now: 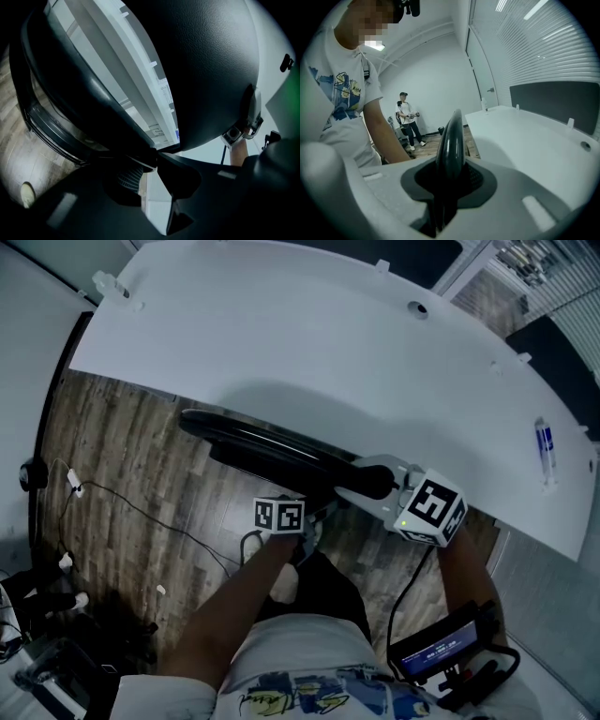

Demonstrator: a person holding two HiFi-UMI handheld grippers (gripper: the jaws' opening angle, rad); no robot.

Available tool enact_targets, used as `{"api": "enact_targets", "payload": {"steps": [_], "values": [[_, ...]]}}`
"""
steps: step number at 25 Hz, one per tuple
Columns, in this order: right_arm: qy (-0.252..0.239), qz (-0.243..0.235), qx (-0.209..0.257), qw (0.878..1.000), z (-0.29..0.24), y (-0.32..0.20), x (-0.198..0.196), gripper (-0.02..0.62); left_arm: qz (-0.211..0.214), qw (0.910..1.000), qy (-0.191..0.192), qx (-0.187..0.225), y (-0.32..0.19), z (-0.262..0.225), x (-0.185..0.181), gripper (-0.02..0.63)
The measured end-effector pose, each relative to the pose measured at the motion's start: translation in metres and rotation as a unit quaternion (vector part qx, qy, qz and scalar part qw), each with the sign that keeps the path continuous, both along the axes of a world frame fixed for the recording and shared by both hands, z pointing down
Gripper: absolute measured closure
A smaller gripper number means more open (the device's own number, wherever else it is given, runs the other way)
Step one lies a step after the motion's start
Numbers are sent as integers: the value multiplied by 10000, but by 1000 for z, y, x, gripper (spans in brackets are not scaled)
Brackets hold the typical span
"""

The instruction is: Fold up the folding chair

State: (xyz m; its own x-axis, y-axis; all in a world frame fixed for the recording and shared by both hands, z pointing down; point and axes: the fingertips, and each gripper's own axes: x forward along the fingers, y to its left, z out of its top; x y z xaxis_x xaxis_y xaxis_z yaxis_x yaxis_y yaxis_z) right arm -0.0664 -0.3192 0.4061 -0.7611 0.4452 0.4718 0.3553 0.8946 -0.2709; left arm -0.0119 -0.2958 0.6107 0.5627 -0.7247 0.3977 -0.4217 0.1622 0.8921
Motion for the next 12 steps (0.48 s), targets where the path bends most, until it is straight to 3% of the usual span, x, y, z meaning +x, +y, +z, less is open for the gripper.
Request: {"api": "enact_targets", "payload": {"steps": [12], "values": [[-145, 58, -120, 9998, 13, -36, 19, 518, 143, 9998, -76, -85, -24, 12, 15, 514]]}}
